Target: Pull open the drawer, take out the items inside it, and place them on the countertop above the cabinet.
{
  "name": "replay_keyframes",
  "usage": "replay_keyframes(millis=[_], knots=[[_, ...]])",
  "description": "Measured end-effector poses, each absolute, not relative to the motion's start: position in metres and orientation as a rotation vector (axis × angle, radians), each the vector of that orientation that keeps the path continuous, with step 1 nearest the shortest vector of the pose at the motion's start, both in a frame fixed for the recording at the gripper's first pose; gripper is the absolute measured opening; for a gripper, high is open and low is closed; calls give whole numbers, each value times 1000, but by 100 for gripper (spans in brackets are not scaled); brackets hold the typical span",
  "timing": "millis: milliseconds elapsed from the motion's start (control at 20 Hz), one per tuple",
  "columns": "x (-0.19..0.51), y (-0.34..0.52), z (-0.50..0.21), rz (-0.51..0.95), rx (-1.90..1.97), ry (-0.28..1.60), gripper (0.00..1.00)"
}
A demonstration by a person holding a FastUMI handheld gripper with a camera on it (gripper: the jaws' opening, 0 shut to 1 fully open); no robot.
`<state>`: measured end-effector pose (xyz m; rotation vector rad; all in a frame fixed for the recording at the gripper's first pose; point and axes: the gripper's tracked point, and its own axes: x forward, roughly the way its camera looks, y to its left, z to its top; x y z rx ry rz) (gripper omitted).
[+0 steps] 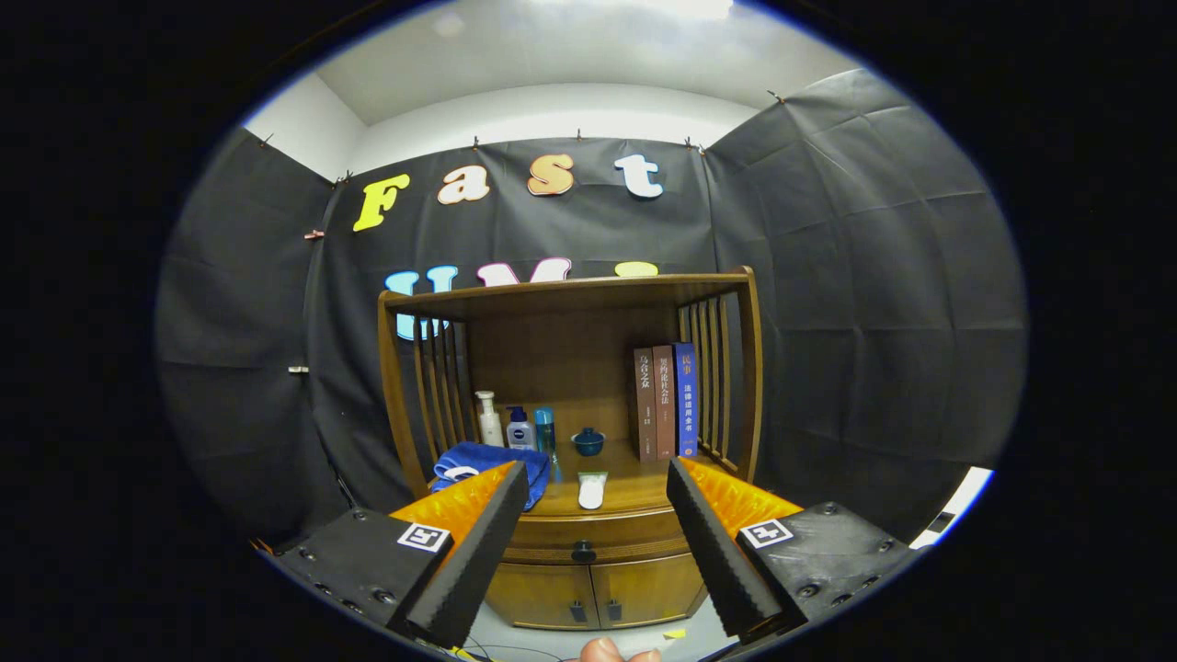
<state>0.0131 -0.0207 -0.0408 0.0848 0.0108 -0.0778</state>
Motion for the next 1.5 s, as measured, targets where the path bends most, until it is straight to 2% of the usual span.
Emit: replay_keyframes(millis=[1500], knots=[[3, -3, -33, -59, 40, -24, 99]])
